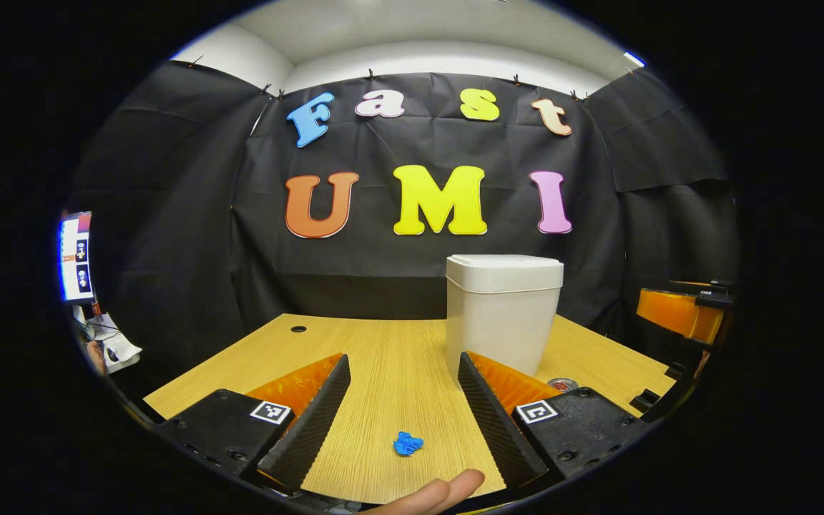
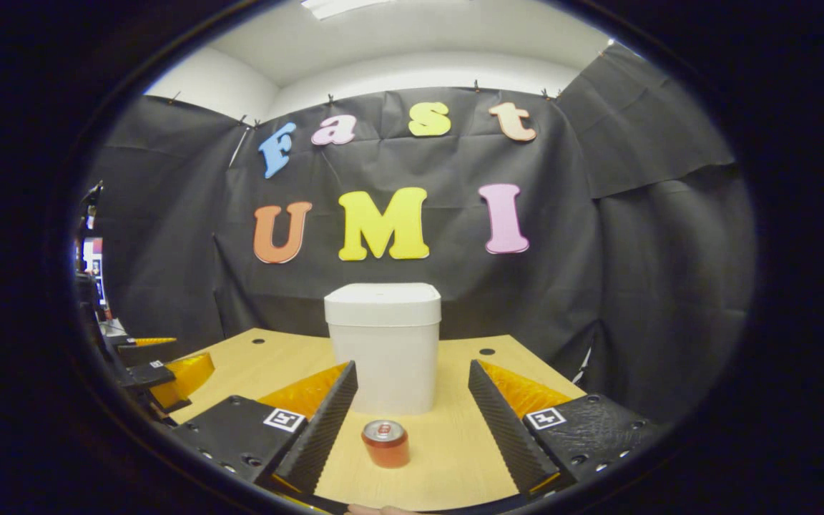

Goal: Press the lid of the desktop garbage bin to open it, pick up the crumpled paper on the desktop and throw it into the bin, then pick up the pop can on the desktop and drop it into the bin, and finally close the garbage bin lid.

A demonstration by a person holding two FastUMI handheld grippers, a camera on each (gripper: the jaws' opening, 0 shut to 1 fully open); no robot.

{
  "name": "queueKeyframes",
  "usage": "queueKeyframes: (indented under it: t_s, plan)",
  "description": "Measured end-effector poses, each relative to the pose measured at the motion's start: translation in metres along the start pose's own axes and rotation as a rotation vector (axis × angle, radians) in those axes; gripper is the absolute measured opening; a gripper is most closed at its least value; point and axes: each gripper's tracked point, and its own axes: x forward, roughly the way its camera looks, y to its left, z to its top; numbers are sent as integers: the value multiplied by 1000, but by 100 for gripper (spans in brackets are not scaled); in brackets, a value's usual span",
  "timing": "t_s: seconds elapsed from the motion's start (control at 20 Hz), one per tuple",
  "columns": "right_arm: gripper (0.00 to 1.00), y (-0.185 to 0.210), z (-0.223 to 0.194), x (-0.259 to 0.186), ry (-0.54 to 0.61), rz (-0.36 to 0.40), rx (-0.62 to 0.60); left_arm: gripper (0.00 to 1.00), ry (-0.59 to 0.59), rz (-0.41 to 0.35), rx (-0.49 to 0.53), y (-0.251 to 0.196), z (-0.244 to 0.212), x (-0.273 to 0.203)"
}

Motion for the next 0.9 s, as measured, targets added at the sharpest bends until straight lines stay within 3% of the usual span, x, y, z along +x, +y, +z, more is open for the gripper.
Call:
queueKeyframes:
  t_s: [0.3,0.5,0.6,0.65,0.7,0.75,0.9]
  plan:
    - [89,25,23,36,-23,56,-41,98,11,4,2,4,-4,4]
    - [53,51,63,60,-46,120,5,98,20,35,-10,16,-6,9]
    - [35,56,75,79,-30,110,-4,98,24,40,-13,20,-7,11]
    - [7,55,77,89,-13,97,-16,98,26,44,-16,23,-9,10]
    - [0,62,80,99,7,99,-53,98,29,47,-19,26,-8,12]
    - [0,71,85,105,12,120,-83,98,31,49,-23,28,-9,12]
    - [0,78,96,129,35,91,-64,98,37,54,-30,33,-11,13]
